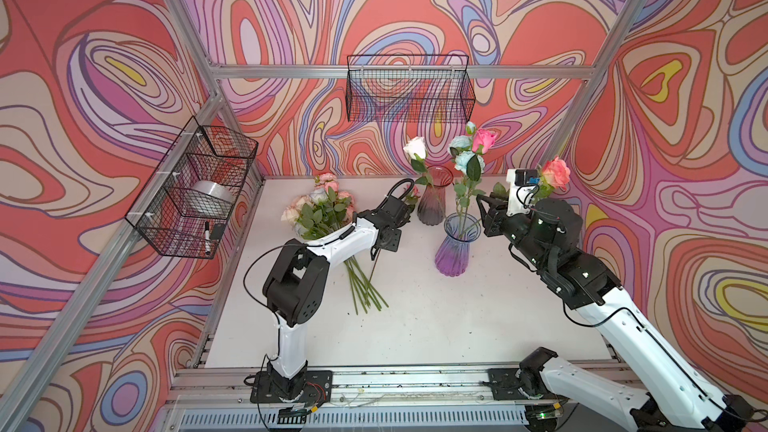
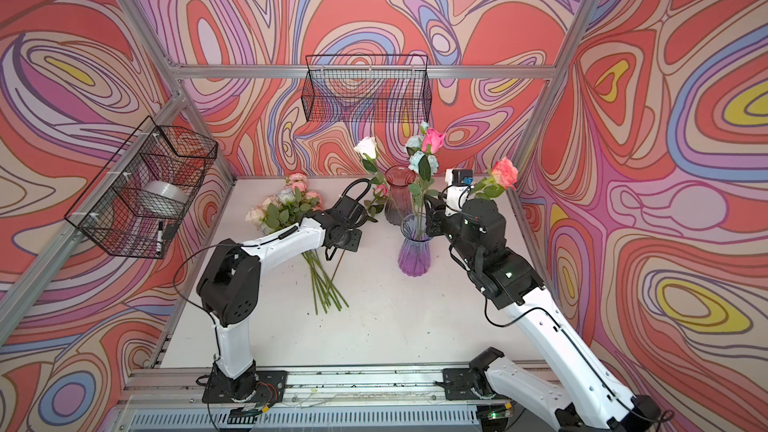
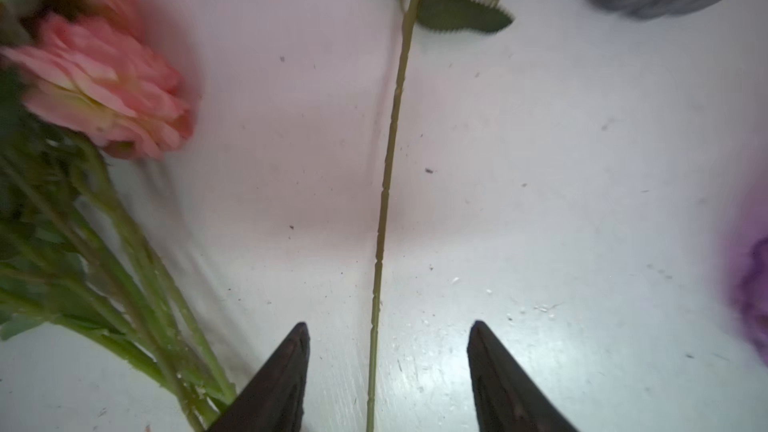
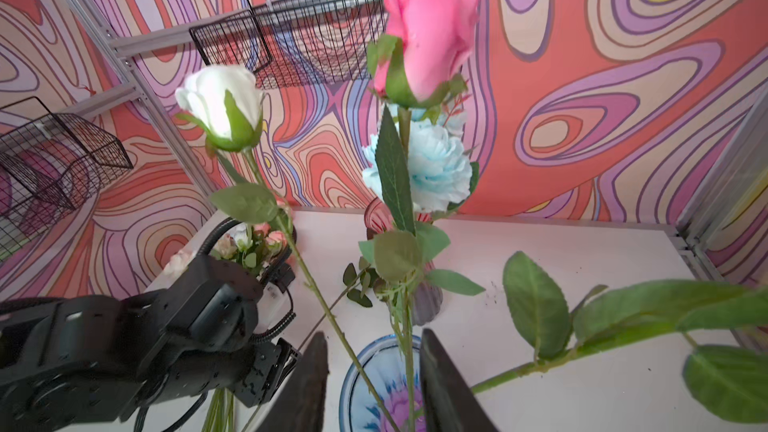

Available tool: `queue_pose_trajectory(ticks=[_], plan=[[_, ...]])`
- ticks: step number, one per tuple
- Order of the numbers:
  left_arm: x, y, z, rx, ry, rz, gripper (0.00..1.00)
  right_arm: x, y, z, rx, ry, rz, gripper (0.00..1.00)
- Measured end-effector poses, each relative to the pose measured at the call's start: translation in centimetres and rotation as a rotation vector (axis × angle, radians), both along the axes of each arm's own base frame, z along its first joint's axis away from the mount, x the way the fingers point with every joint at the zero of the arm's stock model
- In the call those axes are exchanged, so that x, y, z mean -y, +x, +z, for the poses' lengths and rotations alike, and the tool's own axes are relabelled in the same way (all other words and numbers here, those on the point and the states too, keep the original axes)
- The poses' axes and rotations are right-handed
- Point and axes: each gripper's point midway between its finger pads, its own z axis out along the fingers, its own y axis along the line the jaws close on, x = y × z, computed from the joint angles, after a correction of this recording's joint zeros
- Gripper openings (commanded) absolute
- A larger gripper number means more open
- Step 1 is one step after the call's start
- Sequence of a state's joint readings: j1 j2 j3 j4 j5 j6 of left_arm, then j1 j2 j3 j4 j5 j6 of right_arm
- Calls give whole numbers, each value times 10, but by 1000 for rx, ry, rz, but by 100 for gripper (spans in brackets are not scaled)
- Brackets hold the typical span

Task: Arrange the flowers into the vase
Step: 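Grasp another pink rose stem with the left gripper and lift it upright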

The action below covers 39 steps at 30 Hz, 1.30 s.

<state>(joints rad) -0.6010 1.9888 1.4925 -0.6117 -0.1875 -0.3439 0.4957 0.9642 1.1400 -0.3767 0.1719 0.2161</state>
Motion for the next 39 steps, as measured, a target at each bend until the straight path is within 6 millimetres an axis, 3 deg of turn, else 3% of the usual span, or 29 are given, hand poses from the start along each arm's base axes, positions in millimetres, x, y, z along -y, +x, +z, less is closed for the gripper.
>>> queue_pose_trajectory(ticks=[5, 9, 14, 21, 23, 26, 30, 33, 36, 39], plan=[[-15, -12, -38, -142, 25, 11, 44, -1, -2, -5, -11, 9, 6, 38], [-8, -15, -44, -175, -5, -10, 20, -1, -2, -6, -12, 11, 9, 38], [-2, -16, -45, -186, -22, -26, 0, -1, -2, -7, -14, 10, 9, 38], [2, -18, -38, -193, -47, -37, 0, -1, -2, -7, -12, 10, 9, 38], [3, -19, -24, -175, -65, -41, 0, -1, -2, -7, -12, 8, 10, 38], [3, -18, 23, -85, -120, -45, 0, -1, -3, -7, -11, 7, 10, 38], [-2, -19, 112, 113, -225, -38, 0, 0, -4, -1, -3, 12, 10, 38], [-8, -25, 159, 227, -295, -23, 0, 0, -5, 10, 18, 24, 10, 38], [-13, -35, 176, 267, -345, -9, 0, 1, -6, 20, 36, 36, 10, 38], [-10, -44, 180, 263, -399, -15, 0, 0, -8, 31, 53, 49, 17, 38]])
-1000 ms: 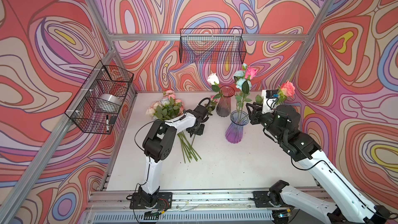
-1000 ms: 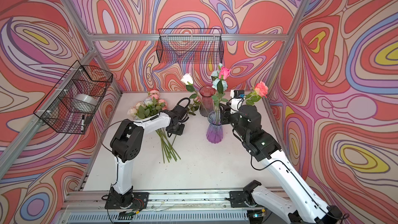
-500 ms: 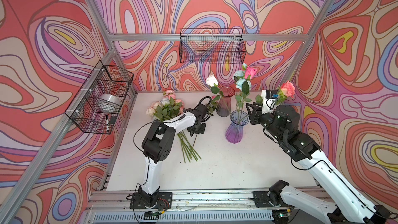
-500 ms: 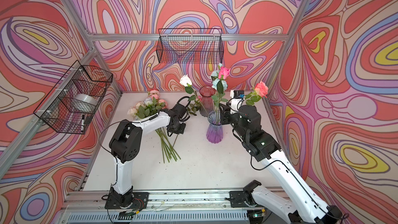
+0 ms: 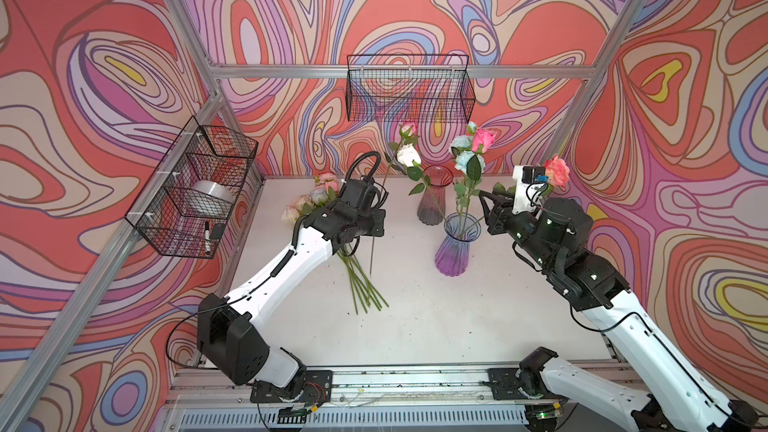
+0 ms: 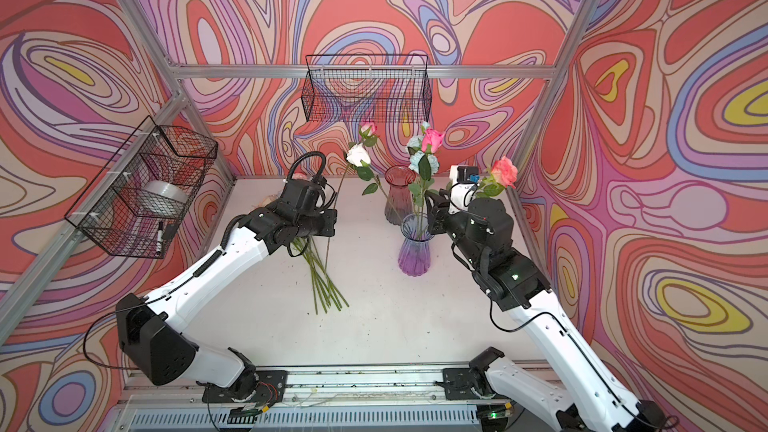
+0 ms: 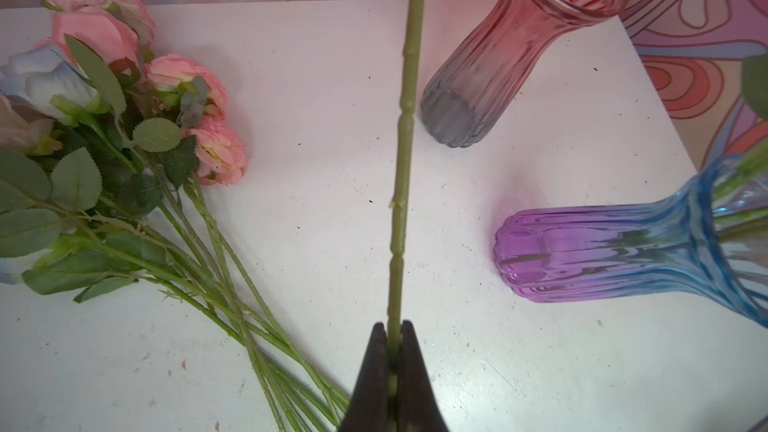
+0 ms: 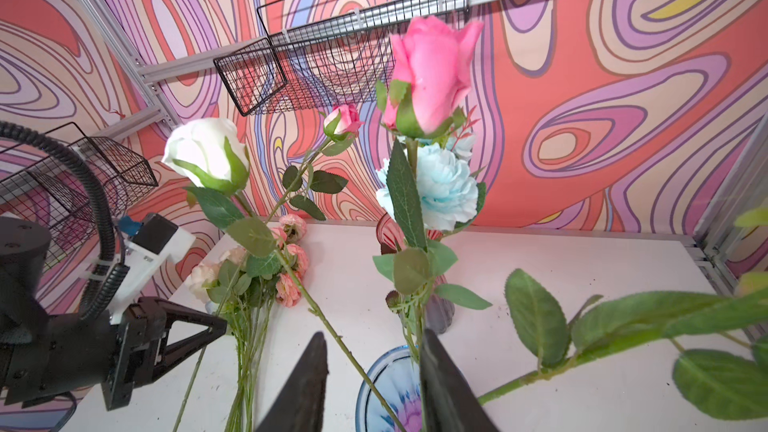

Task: Arrange the flowers into the vase
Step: 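Grasp another pink rose stem with the left gripper and lift it upright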

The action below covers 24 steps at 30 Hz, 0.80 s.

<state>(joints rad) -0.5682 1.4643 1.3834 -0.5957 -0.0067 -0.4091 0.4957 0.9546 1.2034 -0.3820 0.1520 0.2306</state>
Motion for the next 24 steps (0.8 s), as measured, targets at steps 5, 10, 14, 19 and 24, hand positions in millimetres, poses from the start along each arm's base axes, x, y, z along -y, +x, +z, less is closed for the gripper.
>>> queue_pose_trajectory(ticks=[5, 10, 14, 19, 24], plan=[[10, -13, 14, 10, -66, -55, 0, -1, -3, 19, 34, 21, 12, 38], [4, -32, 61, 129, -120, -102, 0, -2, -2, 24, 38, 28, 17, 37], [-6, -55, 111, 261, -151, -162, 0, -5, 2, 24, 30, 32, 22, 37], [-29, -78, 144, 345, -144, -147, 0, -10, 5, 24, 24, 38, 36, 38], [-66, -117, 115, 390, -151, -93, 0, -26, 5, 33, 41, 58, 117, 45]])
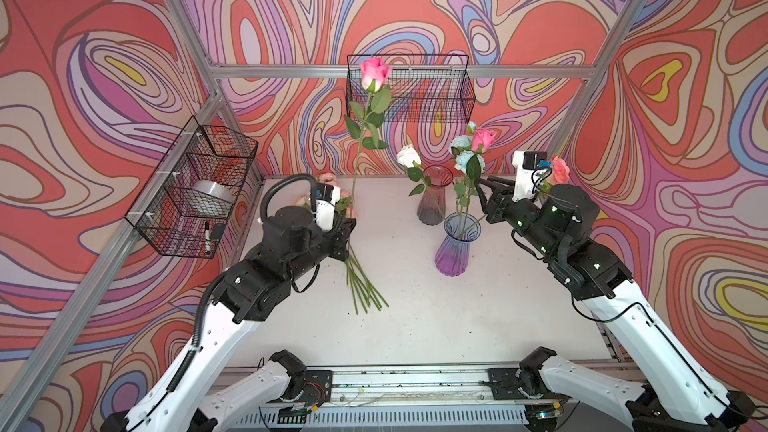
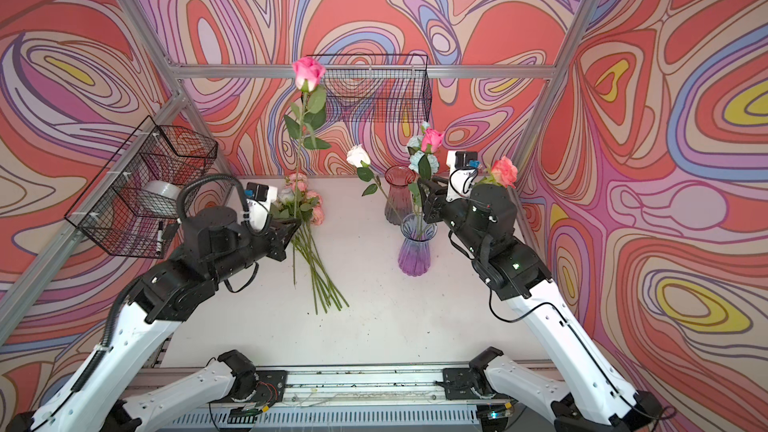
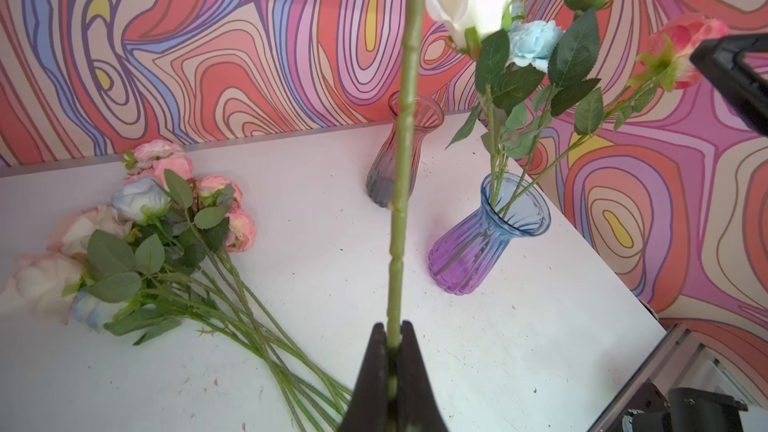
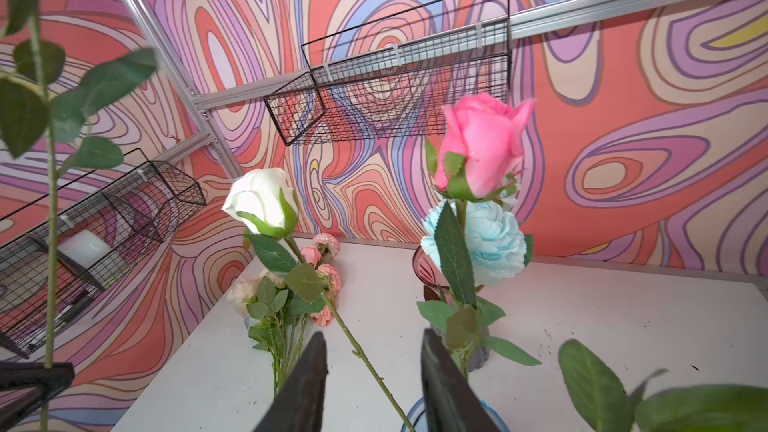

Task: Arrange the flowers into the vase
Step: 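Grasp another pink rose stem with the left gripper and lift it upright, then close the right gripper on the pink rose stem held by the left gripper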

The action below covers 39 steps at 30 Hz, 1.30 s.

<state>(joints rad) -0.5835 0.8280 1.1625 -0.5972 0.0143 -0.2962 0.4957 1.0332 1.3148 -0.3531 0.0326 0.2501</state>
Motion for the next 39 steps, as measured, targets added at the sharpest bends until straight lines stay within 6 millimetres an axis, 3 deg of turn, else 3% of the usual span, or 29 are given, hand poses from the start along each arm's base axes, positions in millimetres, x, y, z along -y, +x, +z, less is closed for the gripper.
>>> queue_pose_trajectory(ticks=[3, 6, 9, 11, 15, 19, 23, 25, 29, 33, 34, 35, 36, 39], plan=[[-13, -21, 1, 74, -54, -3, 0, -20, -1, 5, 8, 13, 105, 51], [-14, -31, 30, 175, -139, -30, 0, -44, -3, 15, 15, 39, 233, 53], [-1, -30, 56, 235, -213, -84, 0, -75, -12, 30, 37, 60, 363, 54], [12, -21, 63, 236, -251, -118, 0, -108, -27, 42, 62, 56, 472, 55], [39, -1, 55, 183, -283, -167, 0, -153, -49, 55, 93, 90, 652, 56], [63, 4, 43, 126, -285, -219, 0, -182, -46, 54, 84, 110, 734, 57], [75, -4, 52, 135, -298, -264, 0, -205, -41, 39, 47, 117, 788, 55], [77, -8, 59, 150, -310, -279, 0, -212, -36, 31, 22, 121, 798, 46], [76, -7, 60, 150, -310, -260, 0, -221, -35, 26, -6, 143, 826, 12], [74, -5, 60, 154, -309, -248, 0, -223, -43, 33, 9, 164, 857, 1], [74, -5, 59, 154, -309, -247, 11, -223, -44, 33, 11, 165, 860, 0], [74, -5, 60, 155, -310, -246, 36, -223, -44, 34, 13, 166, 861, 0], [74, -5, 60, 160, -309, -246, 51, -223, -44, 34, 14, 167, 860, 0], [72, -5, 60, 167, -313, -239, 82, -220, -39, 33, 23, 162, 825, 0]])
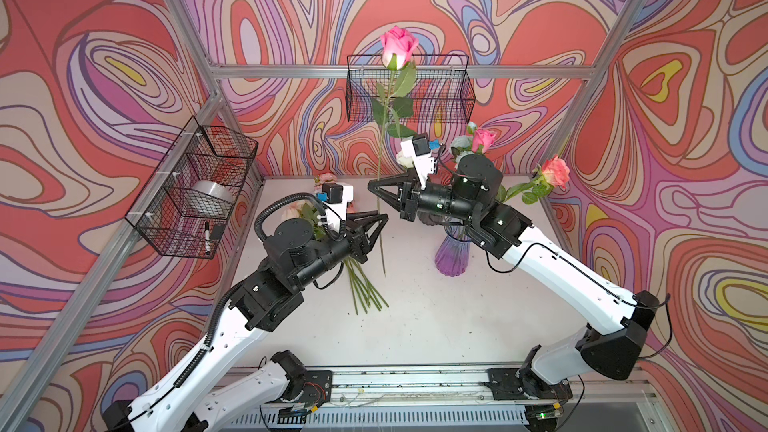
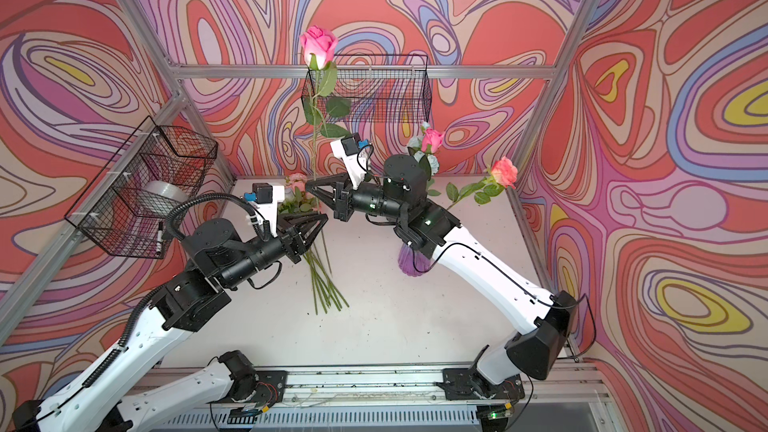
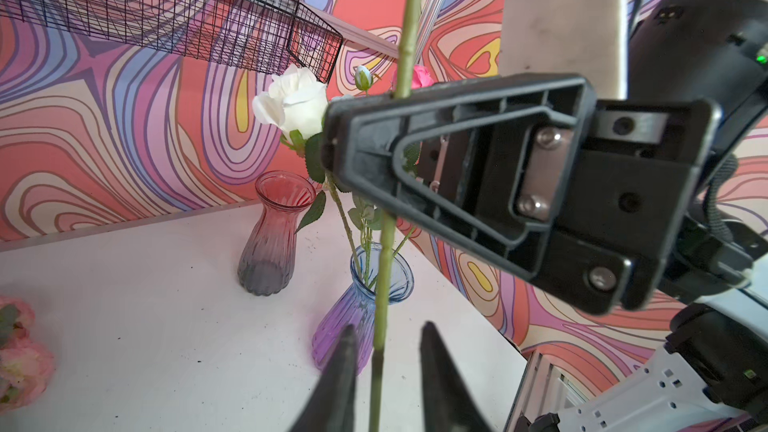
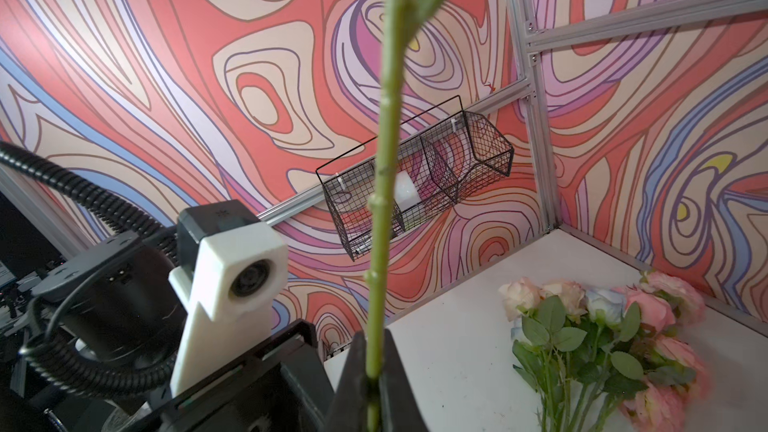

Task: Arrange the flowers into the vase
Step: 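Close the right gripper on the pink rose stem held by the left gripper, then carry the pink rose into the vase with the right gripper while the left draws back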

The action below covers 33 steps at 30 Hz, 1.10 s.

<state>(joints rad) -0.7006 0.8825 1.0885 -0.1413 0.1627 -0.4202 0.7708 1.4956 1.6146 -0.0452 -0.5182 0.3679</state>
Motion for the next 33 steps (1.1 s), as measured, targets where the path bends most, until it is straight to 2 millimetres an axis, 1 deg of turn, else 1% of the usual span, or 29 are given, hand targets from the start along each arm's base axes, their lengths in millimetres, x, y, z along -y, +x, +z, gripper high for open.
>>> queue_pose_trajectory(ticks=[1, 2, 4, 7, 9, 11, 15, 17, 19, 21, 24, 28, 30, 33], plan=[[-3, 0, -1, 2, -1, 10, 86, 2, 2, 0, 6, -2, -18, 0], [-6, -1, -3, 3, -2, 25, 87, 5, 5, 0, 11, -8, -44, 0], [-16, -4, -6, 11, -6, 59, 87, 13, 8, 0, 33, -23, -97, 0], [-38, -12, -12, 28, -22, 124, 87, 35, 9, 7, 89, -47, -205, 0], [-53, -19, -17, 39, -36, 167, 87, 56, 9, 18, 140, -58, -301, 0], [-69, -26, -25, 45, -54, 208, 87, 84, 6, 34, 203, -61, -412, 0], [-91, -36, -44, 26, -65, 271, 87, 138, 0, 64, 303, -61, -632, 0], [-100, -39, -51, 11, -60, 298, 88, 163, 0, 70, 340, -73, -738, 0], [-108, -42, -57, 0, -62, 326, 88, 184, 4, 67, 359, -107, -838, 0], [-114, -44, -61, -7, -68, 346, 88, 199, 12, 61, 367, -145, -919, 0], [-115, -43, -68, -25, -66, 356, 88, 218, 32, 45, 353, -203, -1016, 0], [-111, -38, -75, -53, -48, 354, 88, 245, 66, 22, 291, -253, -1111, 0], [-107, -36, -79, -64, -35, 349, 88, 252, 77, 8, 257, -266, -1134, 0], [-104, -33, -83, -77, -22, 343, 88, 252, 86, -16, 215, -293, -1132, 0]])
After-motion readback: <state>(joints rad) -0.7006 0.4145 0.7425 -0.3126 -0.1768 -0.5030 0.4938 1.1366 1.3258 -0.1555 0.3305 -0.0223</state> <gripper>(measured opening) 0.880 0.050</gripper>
